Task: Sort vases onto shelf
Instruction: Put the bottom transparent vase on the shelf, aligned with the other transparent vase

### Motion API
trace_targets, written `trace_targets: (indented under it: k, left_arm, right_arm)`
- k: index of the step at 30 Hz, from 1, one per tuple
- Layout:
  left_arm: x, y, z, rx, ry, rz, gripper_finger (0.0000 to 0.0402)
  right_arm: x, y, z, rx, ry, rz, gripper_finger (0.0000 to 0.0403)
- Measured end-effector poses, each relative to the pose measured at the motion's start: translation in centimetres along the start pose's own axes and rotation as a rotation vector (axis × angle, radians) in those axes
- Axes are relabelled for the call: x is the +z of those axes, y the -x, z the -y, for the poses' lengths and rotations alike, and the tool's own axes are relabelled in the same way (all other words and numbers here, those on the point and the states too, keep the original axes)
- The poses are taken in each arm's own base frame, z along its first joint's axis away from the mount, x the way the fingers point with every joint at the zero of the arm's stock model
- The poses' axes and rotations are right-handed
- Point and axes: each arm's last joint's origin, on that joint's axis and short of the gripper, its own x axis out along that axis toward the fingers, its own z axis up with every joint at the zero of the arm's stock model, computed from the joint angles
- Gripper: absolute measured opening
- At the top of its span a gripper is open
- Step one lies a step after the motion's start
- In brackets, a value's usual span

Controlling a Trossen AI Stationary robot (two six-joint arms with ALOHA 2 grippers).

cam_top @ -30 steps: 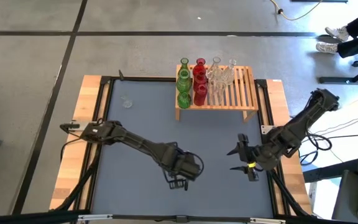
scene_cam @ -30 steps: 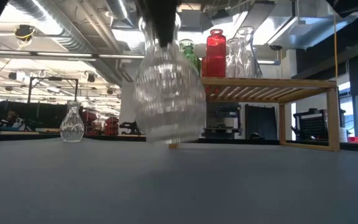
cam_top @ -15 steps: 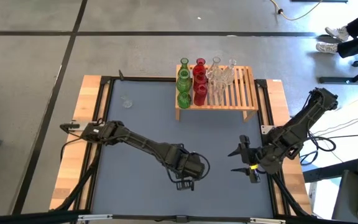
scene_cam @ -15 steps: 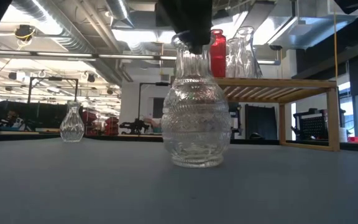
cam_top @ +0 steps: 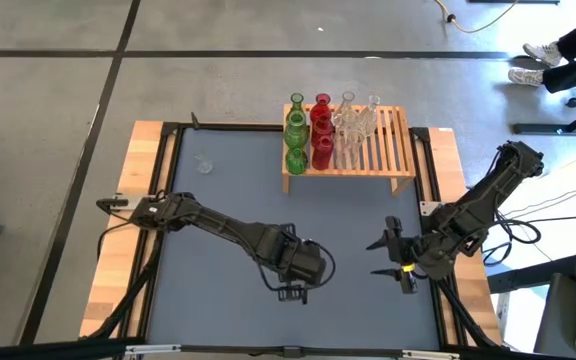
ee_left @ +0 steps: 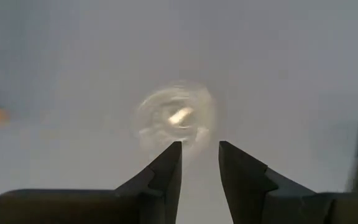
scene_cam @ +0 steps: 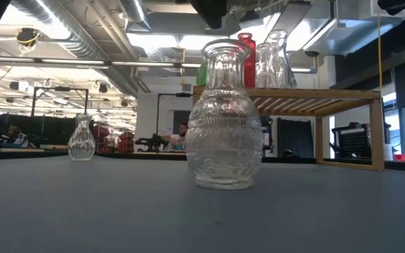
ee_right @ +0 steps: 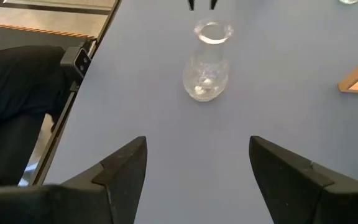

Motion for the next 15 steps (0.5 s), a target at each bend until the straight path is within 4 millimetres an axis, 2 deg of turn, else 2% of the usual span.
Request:
trace_targets:
  k: [2,6,11,15]
  left_arm:
    - [-0.5,0.4,0.4,0.075,-0.064,0.02,0.01]
    - [-2.6,1.0,2.6,0.192,-0.182,0.043,0.01]
    - [-4.6,2.0,3.5,0.254,-0.156,0.101,0.01]
    - [-7.4,3.0,3.4,0.285,-0.09,0.154,0.01]
  right_arm:
    - [0.0,0.0,0.0,-0.011,0.0,0.008,0.0264]
    - [-0.1,-0.7,-0.2,-0.05,0.011,0.01,0.0264]
    - [-1.5,-3.0,-0.7,-0.051,0.035,0.041,0.0264]
    - [-3.0,-4.5,-0.6,-0.053,0.041,0.088,0.0264]
